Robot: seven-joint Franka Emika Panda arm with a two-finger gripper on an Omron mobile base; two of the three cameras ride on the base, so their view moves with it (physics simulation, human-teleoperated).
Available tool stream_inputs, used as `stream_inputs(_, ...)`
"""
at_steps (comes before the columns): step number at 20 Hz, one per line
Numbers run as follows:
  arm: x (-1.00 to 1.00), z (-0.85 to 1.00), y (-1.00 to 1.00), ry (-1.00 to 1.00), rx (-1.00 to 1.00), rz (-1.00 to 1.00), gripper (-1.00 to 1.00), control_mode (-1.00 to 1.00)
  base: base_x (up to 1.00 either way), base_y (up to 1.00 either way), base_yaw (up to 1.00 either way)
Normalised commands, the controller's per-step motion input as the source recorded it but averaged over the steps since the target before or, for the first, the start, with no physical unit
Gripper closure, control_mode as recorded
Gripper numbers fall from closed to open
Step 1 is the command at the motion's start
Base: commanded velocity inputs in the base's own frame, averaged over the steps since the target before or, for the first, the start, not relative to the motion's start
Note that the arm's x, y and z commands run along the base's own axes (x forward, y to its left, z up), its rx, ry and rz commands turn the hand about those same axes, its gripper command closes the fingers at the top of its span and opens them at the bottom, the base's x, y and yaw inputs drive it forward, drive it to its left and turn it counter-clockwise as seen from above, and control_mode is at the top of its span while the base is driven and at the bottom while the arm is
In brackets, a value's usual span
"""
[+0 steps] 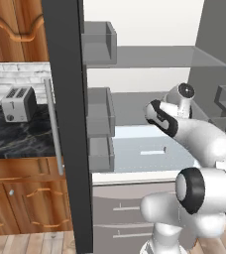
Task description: Retrieve the banana and orange from the fridge and place them into the bowl on the dining table.
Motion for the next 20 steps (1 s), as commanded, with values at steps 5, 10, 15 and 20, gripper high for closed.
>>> stream_inputs(5, -1.0, 0.46, 0.0, 0.24, 0.0, 0.0, 1.0, -1.0, 0.0, 0.0, 0.0)
stream_inputs(10, -0.99, 0.04, 0.0, 0.04, 0.0, 0.0, 1.0, -1.0, 0.0, 0.0, 0.0)
stream_inputs(15, -0.83, 0.01, 0.0, 0.0, 0.0, 0.0, 1.0, -1.0, 0.0, 0.0, 0.0)
stream_inputs(20, -0.76, 0.0, 0.0, 0.0, 0.0, 0.02, 1.0, -1.0, 0.0, 0.0, 0.0)
